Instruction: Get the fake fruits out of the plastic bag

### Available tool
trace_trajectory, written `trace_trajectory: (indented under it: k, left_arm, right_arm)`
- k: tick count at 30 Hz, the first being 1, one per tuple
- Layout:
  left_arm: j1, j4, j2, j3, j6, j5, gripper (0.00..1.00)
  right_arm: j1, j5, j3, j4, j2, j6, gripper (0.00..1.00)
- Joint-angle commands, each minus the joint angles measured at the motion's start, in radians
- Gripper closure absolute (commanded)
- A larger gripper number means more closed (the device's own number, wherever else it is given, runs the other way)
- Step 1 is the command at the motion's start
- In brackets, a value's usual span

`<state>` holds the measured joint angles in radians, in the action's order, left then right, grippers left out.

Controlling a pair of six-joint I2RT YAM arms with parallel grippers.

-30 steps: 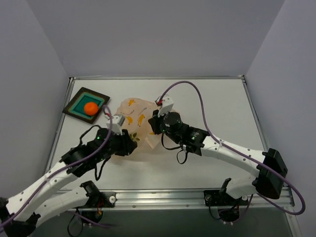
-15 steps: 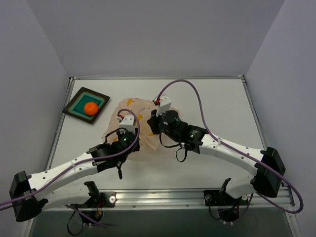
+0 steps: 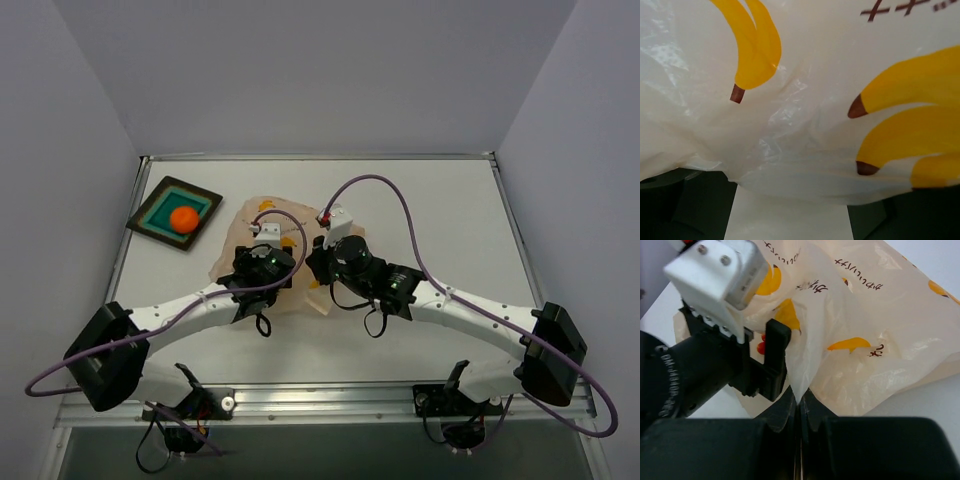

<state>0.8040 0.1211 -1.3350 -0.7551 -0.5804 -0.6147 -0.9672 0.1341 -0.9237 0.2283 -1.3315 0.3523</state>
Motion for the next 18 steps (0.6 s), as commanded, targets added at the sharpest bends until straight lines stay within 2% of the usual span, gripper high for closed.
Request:
trace_trajectory:
  k: [1, 5, 10, 11, 14, 17, 18]
  left_arm:
    - [-0.019, -0.104, -0.059, -0.003, 0.042, 0.094, 0.27]
    - [-0.020, -0.170, -0.101, 0.022, 0.021, 0.124, 0.28]
    - [-0.022, -0.167, -0.124, 0.026, 0.020, 0.063, 0.37]
    - [-0.020, -0.172, -0.128, 0.026, 0.025, 0.055, 0.42]
    - [-0.022, -0.176, -0.142, 0.026, 0.033, 0.015, 0.47]
    - [-0.022, -0.196, -0.156, 0.034, 0.045, -0.026, 0.58]
    - [-0.022, -0.202, -0.158, 0.040, 0.048, -0.034, 0.65]
  right_arm:
    - [0.008, -0.013, 0.002, 0.048, 0.025, 0.011, 1.00]
    - [0.008, -0.018, 0.009, 0.052, 0.025, 0.013, 1.00]
    - [0.010, -0.005, 0.014, 0.052, 0.023, 0.008, 1.00]
    - [0.009, -0.004, 0.014, 0.052, 0.022, 0.007, 1.00]
    - [0.010, 0.001, 0.017, 0.054, 0.020, 0.007, 1.00]
    - [0.012, 0.010, 0.020, 0.054, 0.023, 0.005, 1.00]
    - [0.012, 0.010, 0.023, 0.052, 0.023, 0.005, 1.00]
